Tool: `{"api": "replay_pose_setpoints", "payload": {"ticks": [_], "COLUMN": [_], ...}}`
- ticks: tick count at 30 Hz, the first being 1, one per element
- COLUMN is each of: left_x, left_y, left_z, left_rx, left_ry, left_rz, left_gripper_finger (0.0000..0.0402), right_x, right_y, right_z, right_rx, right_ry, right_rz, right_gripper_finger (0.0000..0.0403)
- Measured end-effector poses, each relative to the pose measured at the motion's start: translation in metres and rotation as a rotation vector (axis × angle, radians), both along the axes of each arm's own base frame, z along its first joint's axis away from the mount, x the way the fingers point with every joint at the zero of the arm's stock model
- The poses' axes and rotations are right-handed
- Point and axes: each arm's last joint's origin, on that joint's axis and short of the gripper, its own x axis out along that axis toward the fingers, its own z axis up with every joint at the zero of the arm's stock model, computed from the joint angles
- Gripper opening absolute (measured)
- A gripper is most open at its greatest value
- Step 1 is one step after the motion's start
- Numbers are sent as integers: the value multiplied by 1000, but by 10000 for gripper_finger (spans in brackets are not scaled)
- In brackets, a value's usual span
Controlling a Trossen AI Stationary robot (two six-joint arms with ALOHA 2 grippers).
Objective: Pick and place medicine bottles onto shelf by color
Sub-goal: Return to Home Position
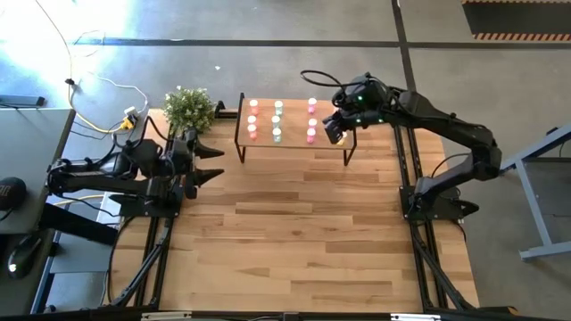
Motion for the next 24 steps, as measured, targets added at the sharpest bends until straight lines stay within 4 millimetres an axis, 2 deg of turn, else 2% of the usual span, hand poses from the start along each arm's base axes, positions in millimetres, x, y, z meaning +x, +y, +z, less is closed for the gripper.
{"api": "replay_pose_setpoints", "payload": {"ticks": [5, 13, 24], "left_x": [-3, -12, -20], "left_y": [0, -1, -2], "left_z": [-7, -3, 0], "left_rx": [4, 37, 42], "left_ry": [-27, -67, -102], "left_rz": [6, 19, 20], "left_gripper_finger": [266, 266, 266], "right_x": [12, 44, 69], "right_y": [9, 26, 26], "right_z": [-12, -42, -70], "right_rx": [34, 9, -26], "right_ry": [63, 202, 295], "right_rz": [27, 94, 98], "right_gripper_finger": [0, 0, 0]}}
